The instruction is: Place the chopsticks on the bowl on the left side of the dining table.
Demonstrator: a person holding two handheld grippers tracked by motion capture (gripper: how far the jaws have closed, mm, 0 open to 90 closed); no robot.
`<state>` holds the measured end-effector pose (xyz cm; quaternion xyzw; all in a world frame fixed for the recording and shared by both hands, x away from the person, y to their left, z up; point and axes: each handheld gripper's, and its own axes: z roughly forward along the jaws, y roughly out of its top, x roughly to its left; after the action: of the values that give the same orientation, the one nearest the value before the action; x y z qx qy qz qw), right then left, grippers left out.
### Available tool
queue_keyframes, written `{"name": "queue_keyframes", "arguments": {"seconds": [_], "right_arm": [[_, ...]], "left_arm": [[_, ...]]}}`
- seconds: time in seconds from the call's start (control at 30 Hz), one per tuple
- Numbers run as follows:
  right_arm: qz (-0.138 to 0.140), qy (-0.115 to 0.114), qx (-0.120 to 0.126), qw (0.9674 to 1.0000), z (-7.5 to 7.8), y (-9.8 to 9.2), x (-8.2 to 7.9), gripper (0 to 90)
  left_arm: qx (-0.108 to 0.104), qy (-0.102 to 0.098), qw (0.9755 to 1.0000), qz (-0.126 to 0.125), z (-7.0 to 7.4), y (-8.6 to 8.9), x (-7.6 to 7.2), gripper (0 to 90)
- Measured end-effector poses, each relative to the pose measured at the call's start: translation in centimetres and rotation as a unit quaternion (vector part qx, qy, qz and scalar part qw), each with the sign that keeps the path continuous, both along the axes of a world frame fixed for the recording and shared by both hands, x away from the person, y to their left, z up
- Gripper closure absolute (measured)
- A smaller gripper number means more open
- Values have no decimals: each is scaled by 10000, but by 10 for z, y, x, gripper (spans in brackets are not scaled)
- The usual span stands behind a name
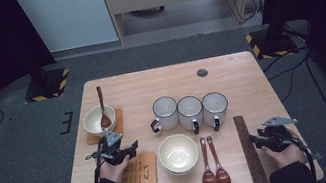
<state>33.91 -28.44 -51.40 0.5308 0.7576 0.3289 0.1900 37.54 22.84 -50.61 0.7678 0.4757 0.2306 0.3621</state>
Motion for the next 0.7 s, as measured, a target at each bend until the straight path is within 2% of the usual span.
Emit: {"name": "queue_keyframes", "arguments": {"seconds": [0.17, 0.33, 0.63, 0.7], "right_arm": [[48, 82, -57, 9999, 0, 3, -2, 609], [111, 187, -213, 9995, -1, 5, -1, 662], [113, 276, -170, 9994, -2, 6, -1, 702], [103, 332, -223, 9991, -3, 7, 0, 714]], "left_arm": [[17, 10, 10000, 11, -1, 0, 0, 270], [53, 25, 10000, 4, -1, 1, 0, 268], [59, 53, 10000, 0, -2, 1, 1, 267], [72, 72, 9999, -5, -2, 1, 1, 266]]}}
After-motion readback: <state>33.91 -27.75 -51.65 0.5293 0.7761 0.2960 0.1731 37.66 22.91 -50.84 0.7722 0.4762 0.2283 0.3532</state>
